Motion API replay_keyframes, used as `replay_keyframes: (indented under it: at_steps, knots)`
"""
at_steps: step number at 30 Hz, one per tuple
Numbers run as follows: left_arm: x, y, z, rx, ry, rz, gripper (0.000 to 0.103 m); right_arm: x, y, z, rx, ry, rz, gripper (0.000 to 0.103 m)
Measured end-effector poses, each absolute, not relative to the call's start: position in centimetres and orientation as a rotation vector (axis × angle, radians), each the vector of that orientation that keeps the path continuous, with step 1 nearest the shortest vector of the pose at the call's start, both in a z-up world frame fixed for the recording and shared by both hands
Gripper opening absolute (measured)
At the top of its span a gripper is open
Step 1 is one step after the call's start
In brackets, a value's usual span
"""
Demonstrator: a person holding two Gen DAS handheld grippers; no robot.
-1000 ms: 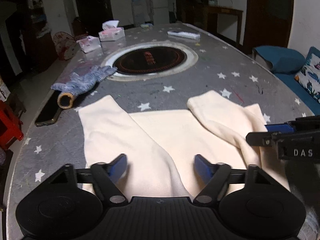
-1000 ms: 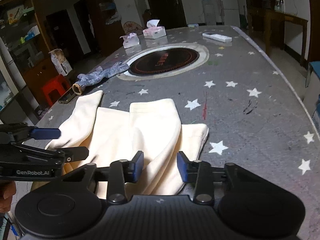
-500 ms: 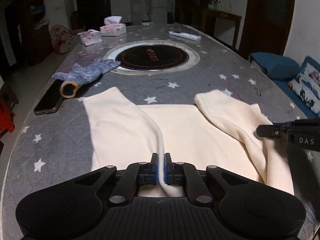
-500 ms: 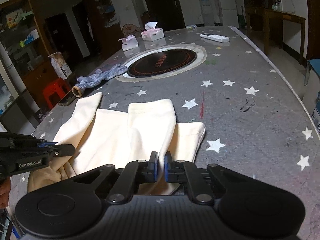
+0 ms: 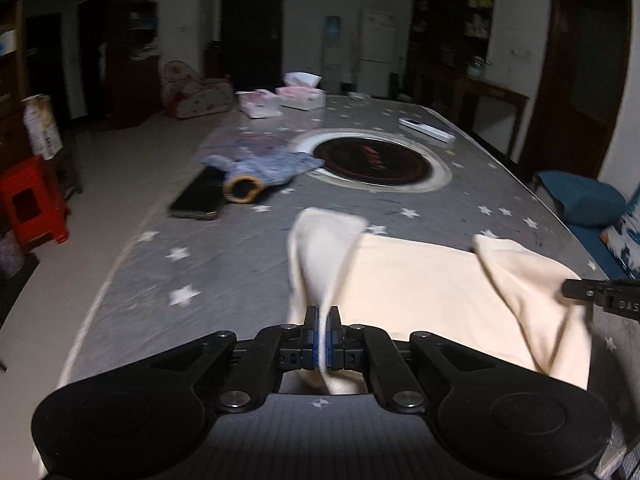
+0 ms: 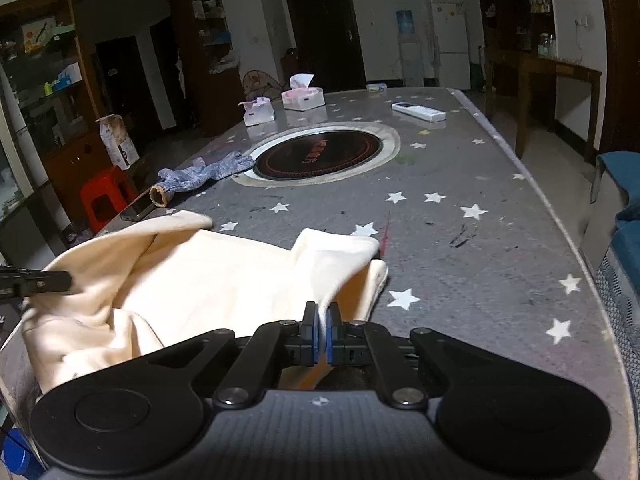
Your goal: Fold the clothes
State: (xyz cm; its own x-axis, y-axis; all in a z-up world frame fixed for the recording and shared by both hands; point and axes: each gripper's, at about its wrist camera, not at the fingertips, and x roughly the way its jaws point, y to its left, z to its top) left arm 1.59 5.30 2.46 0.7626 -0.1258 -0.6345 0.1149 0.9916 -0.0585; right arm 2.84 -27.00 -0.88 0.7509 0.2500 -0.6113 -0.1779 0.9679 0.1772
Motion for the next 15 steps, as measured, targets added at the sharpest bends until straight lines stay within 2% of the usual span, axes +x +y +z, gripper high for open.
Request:
replay_keyframes:
  at_steps: [9, 12, 14, 15]
  knots:
    - [-1.9, 8.8, 0.9, -0.067, 0.731, -0.057, 0.003, -0.5, -27.9, 0.3, 0.048, 0.646, 0.201, 0.003]
    - [-2.2, 9.5, -0.2, -0.090, 0.760, -0.041, 0.004, -0.2, -28.3, 0.5, 0.084, 0.643, 0.201, 0.007]
    - [-2.3, 9.8, -0.7, -0.100, 0.774, -0.040, 0.004, 0.4, -28.6, 0.5, 0.129, 0.650, 0.202, 0.025]
    - [-2.3, 9.8, -0.8, -0.098, 0.776, -0.042, 0.005, 0.9, -28.5, 0.3, 0.137, 0.657, 0.201, 0.027]
